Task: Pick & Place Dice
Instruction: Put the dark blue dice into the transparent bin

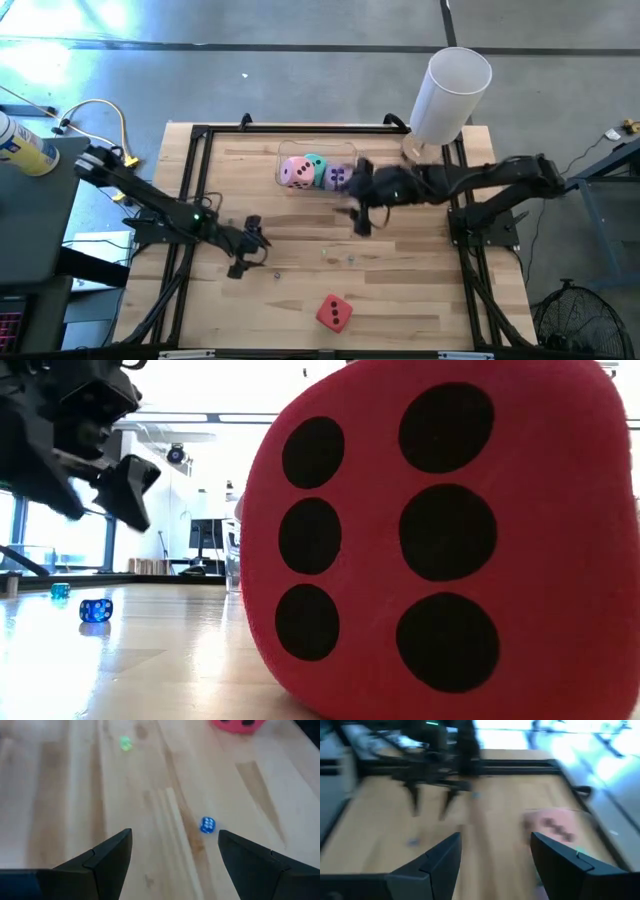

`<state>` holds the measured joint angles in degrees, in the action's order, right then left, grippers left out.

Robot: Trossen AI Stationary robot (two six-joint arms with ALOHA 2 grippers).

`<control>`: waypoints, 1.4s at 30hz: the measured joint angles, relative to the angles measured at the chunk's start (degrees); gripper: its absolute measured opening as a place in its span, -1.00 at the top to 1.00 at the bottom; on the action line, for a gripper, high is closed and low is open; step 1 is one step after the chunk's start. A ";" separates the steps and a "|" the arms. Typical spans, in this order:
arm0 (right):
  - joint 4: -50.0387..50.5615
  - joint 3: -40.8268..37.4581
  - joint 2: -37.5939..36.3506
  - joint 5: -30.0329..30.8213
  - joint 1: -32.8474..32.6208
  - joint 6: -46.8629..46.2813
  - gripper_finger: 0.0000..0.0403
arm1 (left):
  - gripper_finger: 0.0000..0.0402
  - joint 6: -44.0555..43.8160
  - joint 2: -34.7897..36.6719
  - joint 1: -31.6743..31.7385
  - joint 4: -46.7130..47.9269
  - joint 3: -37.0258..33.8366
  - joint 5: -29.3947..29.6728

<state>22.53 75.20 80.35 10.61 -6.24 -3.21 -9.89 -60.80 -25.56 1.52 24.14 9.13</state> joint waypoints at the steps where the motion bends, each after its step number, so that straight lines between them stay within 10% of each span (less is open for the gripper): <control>1: 0.01 0.00 0.09 -0.47 -1.39 0.01 -0.13 | -0.42 -0.49 -2.09 -0.79 -1.75 0.00 0.00; 20: -8.46 -0.04 11.60 4.31 -24.36 0.42 -0.13 | -0.42 -8.18 -27.64 -8.20 -24.37 0.13 3.79; 42: -10.76 -0.04 14.37 4.29 -27.99 0.24 -0.13 | -0.01 -9.26 -36.23 -9.21 -29.23 0.20 8.68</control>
<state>11.77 75.16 94.72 14.90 -34.23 -2.97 -19.15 -97.02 -34.78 -27.70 24.34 17.81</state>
